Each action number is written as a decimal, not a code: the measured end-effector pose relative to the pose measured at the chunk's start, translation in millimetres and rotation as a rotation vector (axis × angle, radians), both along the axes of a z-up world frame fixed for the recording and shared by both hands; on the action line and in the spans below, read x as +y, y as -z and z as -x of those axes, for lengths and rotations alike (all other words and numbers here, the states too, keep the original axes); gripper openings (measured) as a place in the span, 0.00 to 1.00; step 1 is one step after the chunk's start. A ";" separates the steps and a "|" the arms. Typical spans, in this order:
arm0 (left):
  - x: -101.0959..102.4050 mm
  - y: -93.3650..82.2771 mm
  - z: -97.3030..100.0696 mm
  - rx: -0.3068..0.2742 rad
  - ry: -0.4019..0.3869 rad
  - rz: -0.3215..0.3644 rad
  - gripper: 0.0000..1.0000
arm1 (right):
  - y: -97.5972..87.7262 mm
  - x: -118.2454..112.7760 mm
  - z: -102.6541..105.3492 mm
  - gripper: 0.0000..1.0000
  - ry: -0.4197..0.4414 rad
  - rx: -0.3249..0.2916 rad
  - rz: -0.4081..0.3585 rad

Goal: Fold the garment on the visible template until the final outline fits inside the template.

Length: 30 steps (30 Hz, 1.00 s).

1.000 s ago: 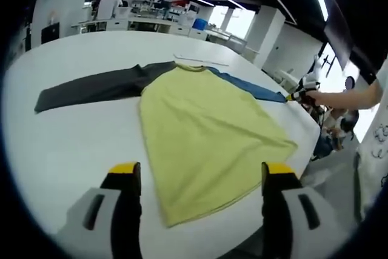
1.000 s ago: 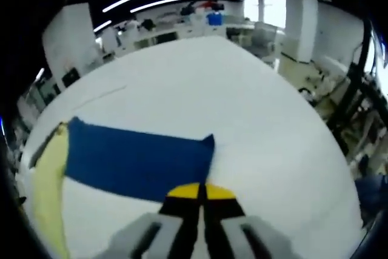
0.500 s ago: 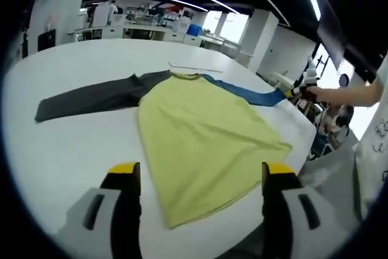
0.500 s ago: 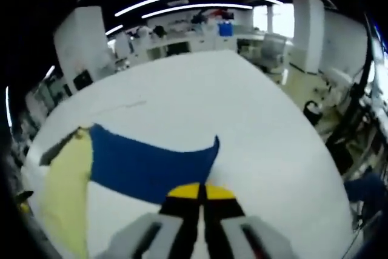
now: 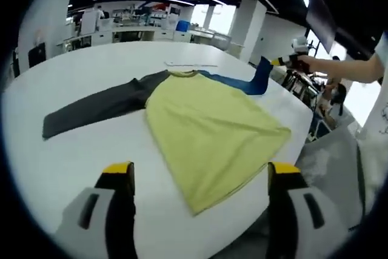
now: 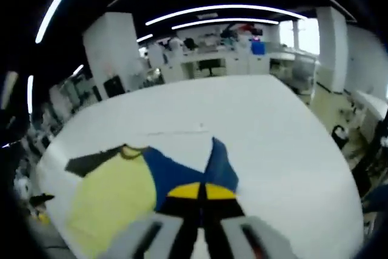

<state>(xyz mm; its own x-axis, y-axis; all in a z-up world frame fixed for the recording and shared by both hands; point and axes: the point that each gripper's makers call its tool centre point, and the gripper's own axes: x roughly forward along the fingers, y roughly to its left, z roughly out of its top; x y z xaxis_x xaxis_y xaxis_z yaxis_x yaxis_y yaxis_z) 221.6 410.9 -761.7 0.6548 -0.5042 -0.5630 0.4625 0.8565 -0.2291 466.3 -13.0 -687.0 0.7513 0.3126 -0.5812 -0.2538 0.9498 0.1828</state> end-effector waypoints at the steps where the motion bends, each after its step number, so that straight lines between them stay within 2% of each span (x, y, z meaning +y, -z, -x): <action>1: 1.9 -1.4 -0.2 -0.005 0.002 -0.003 0.92 | -1.9 6.5 -3.5 0.00 -0.006 -0.005 -0.005; 5: 10.5 -2.2 0.6 -0.015 0.012 -0.009 0.96 | -12.0 50.3 -3.8 0.00 -0.054 -0.024 -0.031; 8: 13.4 -0.7 2.3 -0.014 0.028 -0.009 0.97 | -11.6 72.1 -9.8 0.00 -0.074 -0.028 -0.045; 13: 18.3 -4.5 1.3 -0.028 0.030 0.015 0.96 | -8.5 113.1 -10.5 0.00 -0.106 -0.023 -0.072; 16: 18.1 -3.4 1.2 -0.034 0.054 0.006 0.96 | -7.6 136.8 -13.9 0.00 -0.120 -0.018 -0.098; 20: 20.0 -2.5 -1.2 -0.038 0.064 0.023 0.96 | -2.0 171.4 -17.5 0.00 -0.158 -0.010 -0.096; 30: 29.0 8.5 -6.3 -0.037 0.073 0.047 0.94 | 11.3 247.1 -24.2 0.00 -0.238 0.008 -0.114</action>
<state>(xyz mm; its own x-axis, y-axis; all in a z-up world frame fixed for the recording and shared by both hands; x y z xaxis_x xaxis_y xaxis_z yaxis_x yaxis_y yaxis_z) 227.9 439.9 -770.1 0.6349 -0.5770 -0.5137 0.5323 0.8087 -0.2503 490.5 234.1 -698.3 0.6447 0.5433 -0.5377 -0.4655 0.8370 0.2876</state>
